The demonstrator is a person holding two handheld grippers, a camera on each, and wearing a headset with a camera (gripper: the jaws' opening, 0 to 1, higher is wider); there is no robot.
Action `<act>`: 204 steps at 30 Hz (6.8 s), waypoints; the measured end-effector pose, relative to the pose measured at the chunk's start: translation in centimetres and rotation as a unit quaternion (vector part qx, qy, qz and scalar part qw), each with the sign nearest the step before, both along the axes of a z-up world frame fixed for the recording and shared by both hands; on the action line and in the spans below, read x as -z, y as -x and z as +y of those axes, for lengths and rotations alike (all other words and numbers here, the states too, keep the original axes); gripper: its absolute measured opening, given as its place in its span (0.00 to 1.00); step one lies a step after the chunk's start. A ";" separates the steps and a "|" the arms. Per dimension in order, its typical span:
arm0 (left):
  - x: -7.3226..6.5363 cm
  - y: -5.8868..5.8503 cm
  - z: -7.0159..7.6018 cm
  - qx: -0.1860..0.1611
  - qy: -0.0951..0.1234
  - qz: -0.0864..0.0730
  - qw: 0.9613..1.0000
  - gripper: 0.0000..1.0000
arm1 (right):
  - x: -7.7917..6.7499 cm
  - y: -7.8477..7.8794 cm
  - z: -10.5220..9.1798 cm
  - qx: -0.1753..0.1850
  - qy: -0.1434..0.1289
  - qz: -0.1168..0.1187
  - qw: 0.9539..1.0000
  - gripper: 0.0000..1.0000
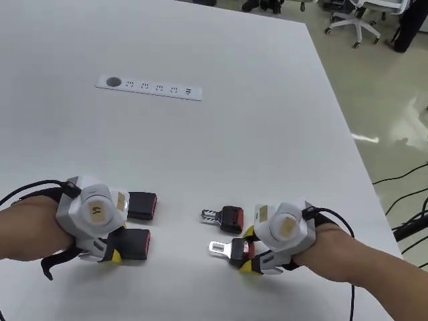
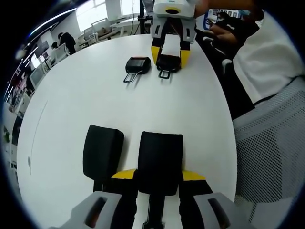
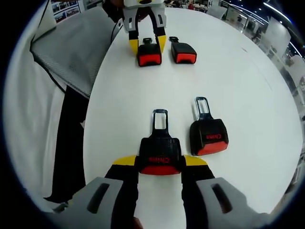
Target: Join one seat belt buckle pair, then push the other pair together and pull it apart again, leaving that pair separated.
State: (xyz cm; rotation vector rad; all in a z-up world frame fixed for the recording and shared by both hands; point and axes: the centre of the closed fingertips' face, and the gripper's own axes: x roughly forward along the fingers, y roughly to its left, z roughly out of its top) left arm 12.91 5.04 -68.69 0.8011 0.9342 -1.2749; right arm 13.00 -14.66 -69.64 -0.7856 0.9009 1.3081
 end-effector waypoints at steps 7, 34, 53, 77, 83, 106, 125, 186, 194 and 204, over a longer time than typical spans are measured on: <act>0.2 -0.2 0.2 0.002 -0.003 0.001 1.000 0.34 | 0.1 0.1 2.6 -0.008 -0.011 -0.001 1.000 0.33; 0.3 -0.2 0.2 0.012 -0.006 0.002 1.000 0.34 | -0.7 0.4 9.9 -0.031 -0.034 -0.008 0.999 0.33; 0.8 -0.4 0.6 0.020 -0.016 0.003 1.000 0.34 | 0.1 0.2 11.1 -0.031 -0.043 -0.006 0.999 0.33; 0.4 0.0 0.3 0.035 -0.005 0.000 0.999 0.33 | -0.2 0.3 12.5 -0.041 -0.049 -0.010 0.998 0.32; 0.4 0.0 0.3 0.036 0.001 0.001 0.999 0.33 | -0.2 0.1 12.9 -0.042 -0.048 -0.014 0.998 0.31; 0.6 -0.2 0.5 0.048 0.004 0.000 0.999 0.32 | -0.5 0.1 14.5 -0.038 -0.065 -0.012 0.997 0.30; 0.4 -0.4 0.9 0.037 0.016 0.006 0.999 0.31 | -0.7 0.2 14.1 -0.038 -0.053 -0.020 0.998 0.30; -4.1 -6.6 -0.2 -0.023 0.042 -0.030 0.998 0.40 | -4.9 -5.2 6.5 0.017 -0.080 -0.046 0.996 0.32; -2.9 -8.5 0.1 -0.012 0.029 -0.015 0.999 0.40 | -4.1 -7.1 2.7 0.040 -0.048 -0.047 0.997 0.33; -0.6 -8.7 0.4 -0.003 0.012 0.006 1.000 0.42 | -1.7 -6.8 0.9 0.027 -0.026 -0.023 0.999 0.32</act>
